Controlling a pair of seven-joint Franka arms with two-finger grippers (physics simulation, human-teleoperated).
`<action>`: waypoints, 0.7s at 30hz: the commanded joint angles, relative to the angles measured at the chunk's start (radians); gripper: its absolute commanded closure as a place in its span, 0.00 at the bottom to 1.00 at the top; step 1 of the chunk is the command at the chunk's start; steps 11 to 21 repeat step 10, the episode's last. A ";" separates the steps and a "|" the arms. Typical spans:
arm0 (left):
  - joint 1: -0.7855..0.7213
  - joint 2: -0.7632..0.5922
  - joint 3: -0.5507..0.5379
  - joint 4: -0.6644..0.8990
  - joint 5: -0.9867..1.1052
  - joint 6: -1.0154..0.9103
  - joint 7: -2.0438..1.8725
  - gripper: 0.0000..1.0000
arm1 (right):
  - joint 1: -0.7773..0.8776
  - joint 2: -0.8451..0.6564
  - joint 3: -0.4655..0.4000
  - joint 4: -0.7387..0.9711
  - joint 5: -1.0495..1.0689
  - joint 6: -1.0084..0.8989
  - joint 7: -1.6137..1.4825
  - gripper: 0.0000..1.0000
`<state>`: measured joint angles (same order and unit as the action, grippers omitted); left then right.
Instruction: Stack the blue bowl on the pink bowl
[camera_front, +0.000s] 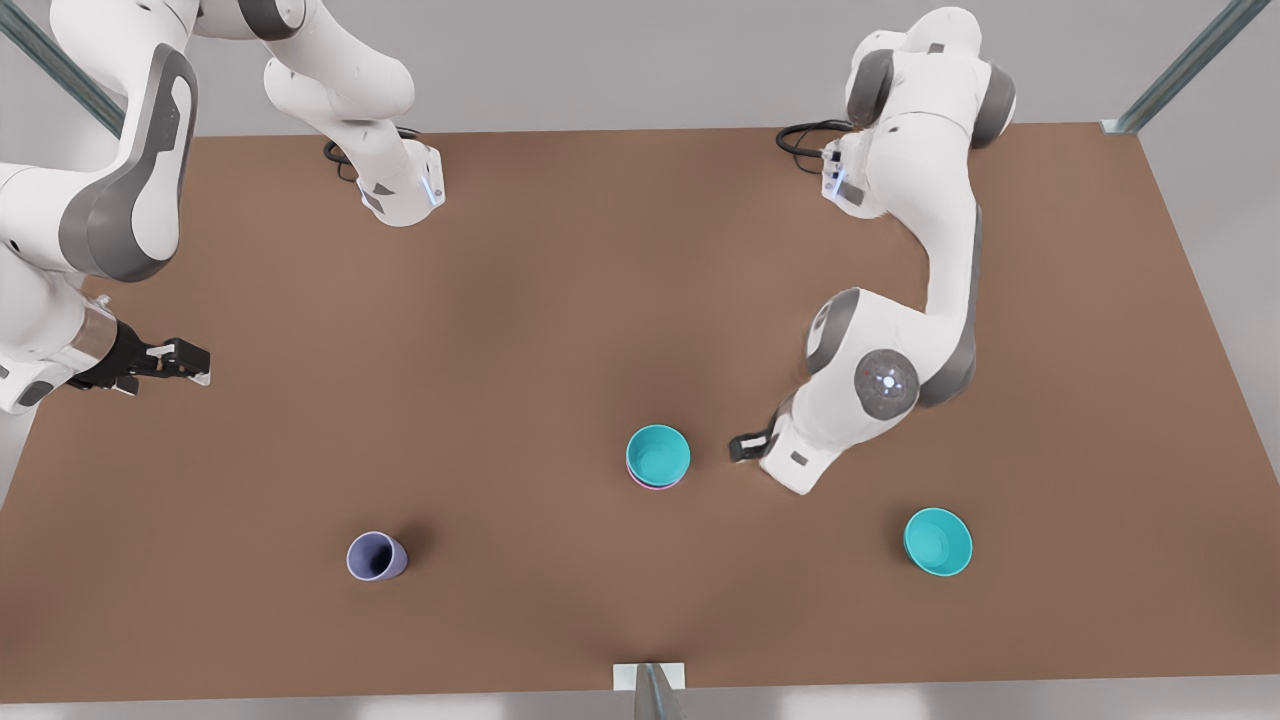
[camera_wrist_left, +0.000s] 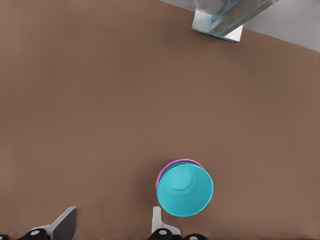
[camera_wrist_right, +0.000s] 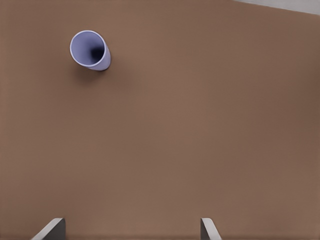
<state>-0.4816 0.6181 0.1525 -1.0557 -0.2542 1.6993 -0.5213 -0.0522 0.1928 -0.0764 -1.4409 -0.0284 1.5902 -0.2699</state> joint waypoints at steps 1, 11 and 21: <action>0.021 -0.106 0.001 0.002 0.216 -0.469 0.176 0.00 | 0.000 -0.001 0.000 0.000 0.001 -0.001 -0.020 0.00; 0.236 -0.305 -0.091 -0.061 0.277 -0.523 0.544 0.00 | 0.014 -0.013 -0.011 0.004 0.016 -0.030 -0.008 0.00; 0.236 -0.305 -0.091 -0.061 0.277 -0.523 0.544 0.00 | 0.014 -0.013 -0.011 0.004 0.016 -0.030 -0.008 0.00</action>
